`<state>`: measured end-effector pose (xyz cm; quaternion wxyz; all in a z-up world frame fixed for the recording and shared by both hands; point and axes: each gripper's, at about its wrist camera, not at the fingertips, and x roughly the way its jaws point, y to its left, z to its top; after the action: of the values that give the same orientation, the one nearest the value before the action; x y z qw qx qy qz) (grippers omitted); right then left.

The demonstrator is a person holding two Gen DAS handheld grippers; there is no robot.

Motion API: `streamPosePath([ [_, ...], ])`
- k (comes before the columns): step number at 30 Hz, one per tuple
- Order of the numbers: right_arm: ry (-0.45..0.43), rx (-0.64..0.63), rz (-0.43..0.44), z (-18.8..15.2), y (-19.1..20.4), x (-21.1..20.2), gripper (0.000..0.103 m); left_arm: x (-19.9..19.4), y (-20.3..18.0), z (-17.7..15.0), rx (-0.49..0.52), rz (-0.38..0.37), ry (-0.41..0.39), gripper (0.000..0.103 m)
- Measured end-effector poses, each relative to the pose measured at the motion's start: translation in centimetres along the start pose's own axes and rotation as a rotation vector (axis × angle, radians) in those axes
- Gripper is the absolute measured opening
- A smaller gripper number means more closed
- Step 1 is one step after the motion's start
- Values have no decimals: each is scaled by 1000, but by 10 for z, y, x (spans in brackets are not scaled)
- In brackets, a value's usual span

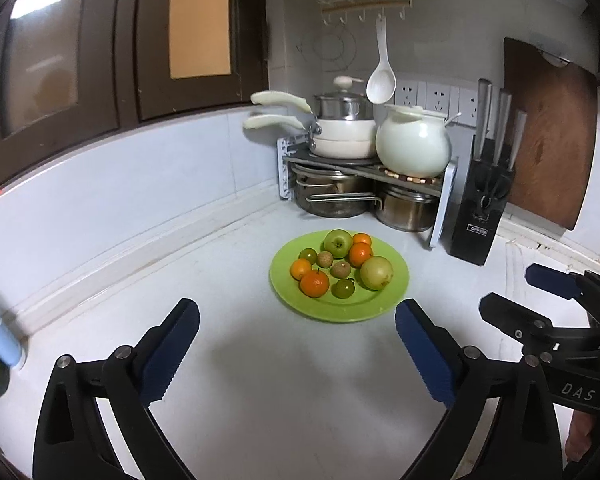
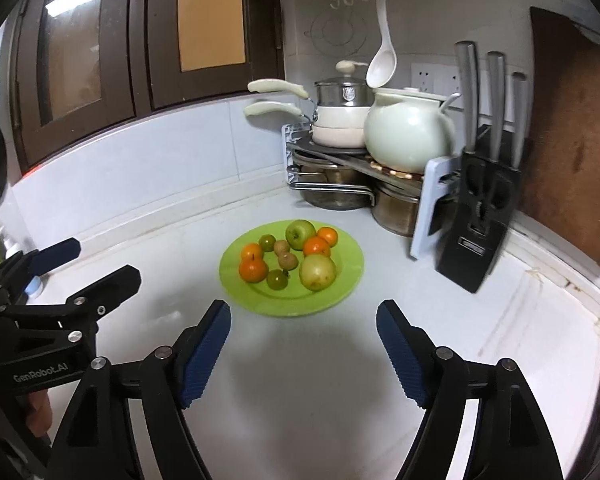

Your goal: Organize fruits

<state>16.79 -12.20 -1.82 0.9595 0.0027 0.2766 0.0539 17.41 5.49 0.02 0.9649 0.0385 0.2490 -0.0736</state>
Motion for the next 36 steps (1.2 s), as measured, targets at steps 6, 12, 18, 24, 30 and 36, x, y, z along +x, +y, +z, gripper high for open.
streamPosePath([
  [6,-15,-3,-7,-21,-9,-42,83,-44,-13,-18,-8,46,-30,103],
  [12,-29,-9,-6,-39,-15,-79,86,-82,-27,-32,-12,66,-50,103],
  [18,-57,-6,-13,-57,-19,-115,89,-114,-40,-45,-11,72,-62,103],
  [24,-70,-8,-10,-70,-22,-138,89,-139,-49,-56,0,74,-67,103],
  [30,-79,-15,-8,-80,-20,-155,89,-156,-53,-64,1,80,-73,103],
  [36,-89,-26,-4,-85,-18,-166,89,-168,-56,-68,-6,90,-89,103],
])
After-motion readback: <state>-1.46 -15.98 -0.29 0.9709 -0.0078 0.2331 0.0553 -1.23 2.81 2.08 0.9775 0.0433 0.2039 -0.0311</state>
